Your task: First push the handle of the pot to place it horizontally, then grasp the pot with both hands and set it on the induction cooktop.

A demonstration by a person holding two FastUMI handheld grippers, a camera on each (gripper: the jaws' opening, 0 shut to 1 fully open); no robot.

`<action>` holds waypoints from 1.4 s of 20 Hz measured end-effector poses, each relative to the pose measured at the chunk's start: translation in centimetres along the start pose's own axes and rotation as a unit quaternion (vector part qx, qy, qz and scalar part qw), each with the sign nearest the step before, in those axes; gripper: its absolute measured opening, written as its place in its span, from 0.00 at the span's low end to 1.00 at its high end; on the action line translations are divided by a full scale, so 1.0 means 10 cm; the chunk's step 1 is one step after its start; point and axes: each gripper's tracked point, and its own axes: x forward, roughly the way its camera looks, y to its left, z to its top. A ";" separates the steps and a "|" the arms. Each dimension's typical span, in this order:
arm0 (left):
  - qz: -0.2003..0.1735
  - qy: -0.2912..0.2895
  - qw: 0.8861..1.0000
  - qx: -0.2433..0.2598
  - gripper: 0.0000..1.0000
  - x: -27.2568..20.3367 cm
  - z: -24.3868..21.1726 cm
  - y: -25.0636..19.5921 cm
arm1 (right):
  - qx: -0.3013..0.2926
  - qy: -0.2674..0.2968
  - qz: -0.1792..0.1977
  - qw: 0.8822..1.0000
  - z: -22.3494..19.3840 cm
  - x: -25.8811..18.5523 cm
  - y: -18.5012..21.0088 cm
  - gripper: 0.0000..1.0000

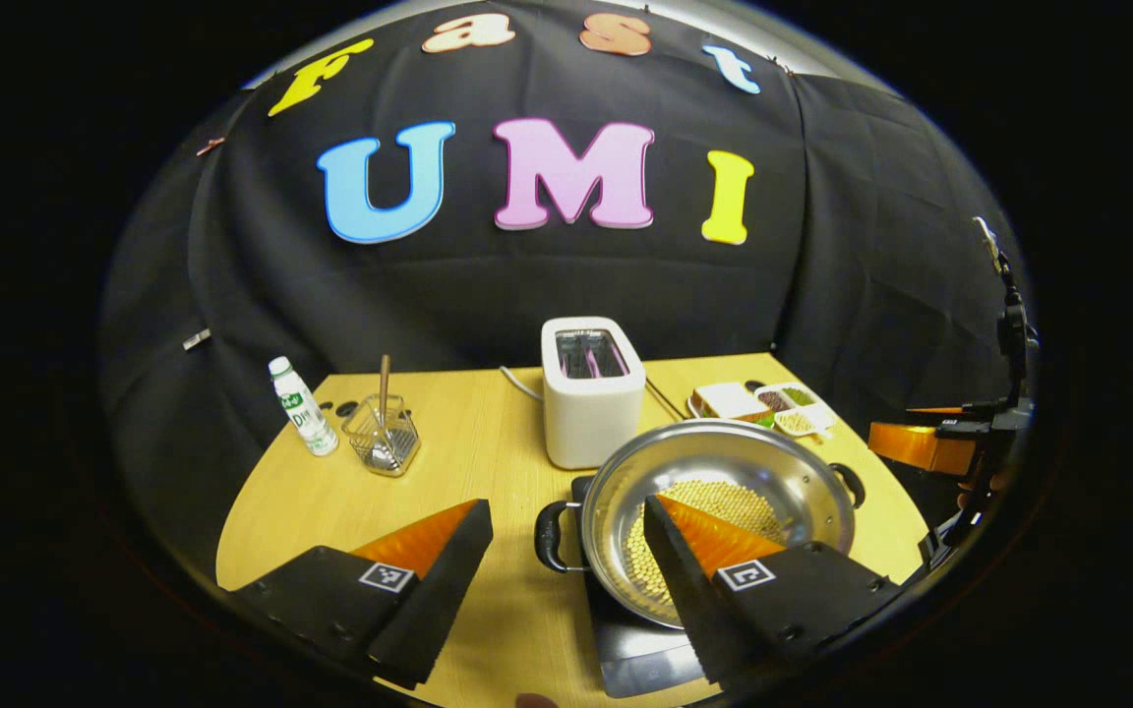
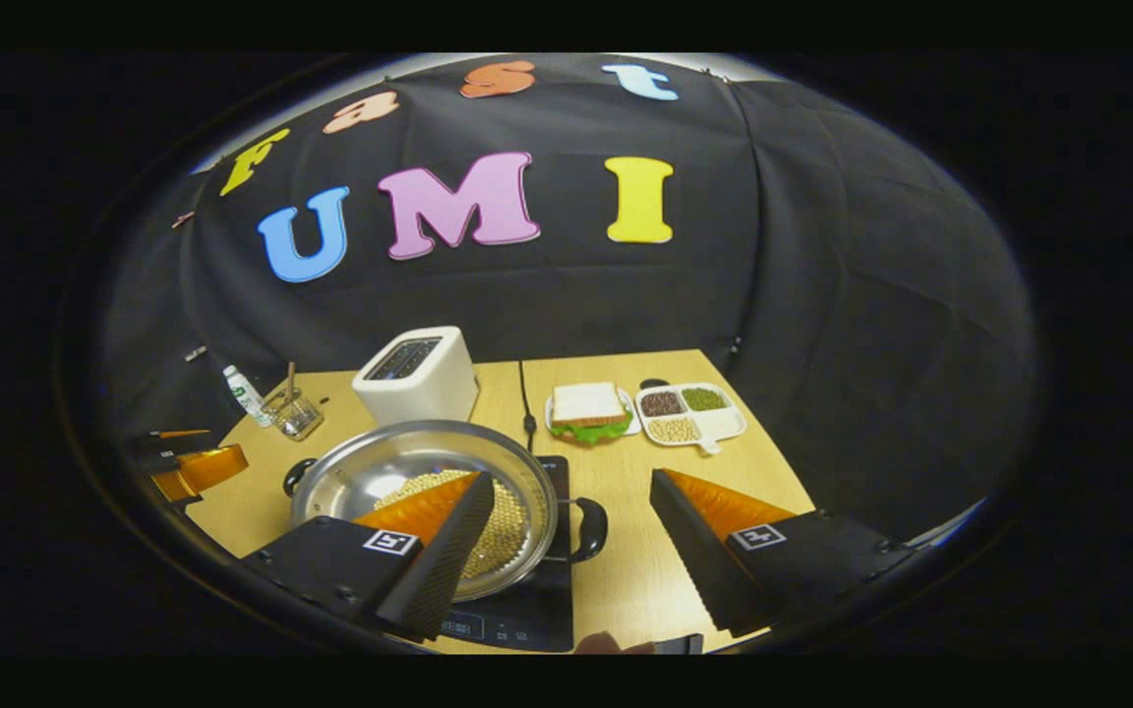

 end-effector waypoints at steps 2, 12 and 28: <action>-0.004 -0.025 1.000 -0.009 0.96 -0.20 0.16 -0.06 | -0.002 -0.030 0.004 1.000 0.21 -0.24 0.04 1.00; 0.013 -0.161 0.986 0.033 0.96 -1.28 0.84 -0.02 | -0.003 -0.178 0.018 0.984 0.93 -1.36 0.23 0.98; -0.005 -0.191 0.981 0.040 0.97 -1.73 0.80 -0.39 | -0.020 -0.211 -0.017 0.977 0.88 -1.82 0.18 0.98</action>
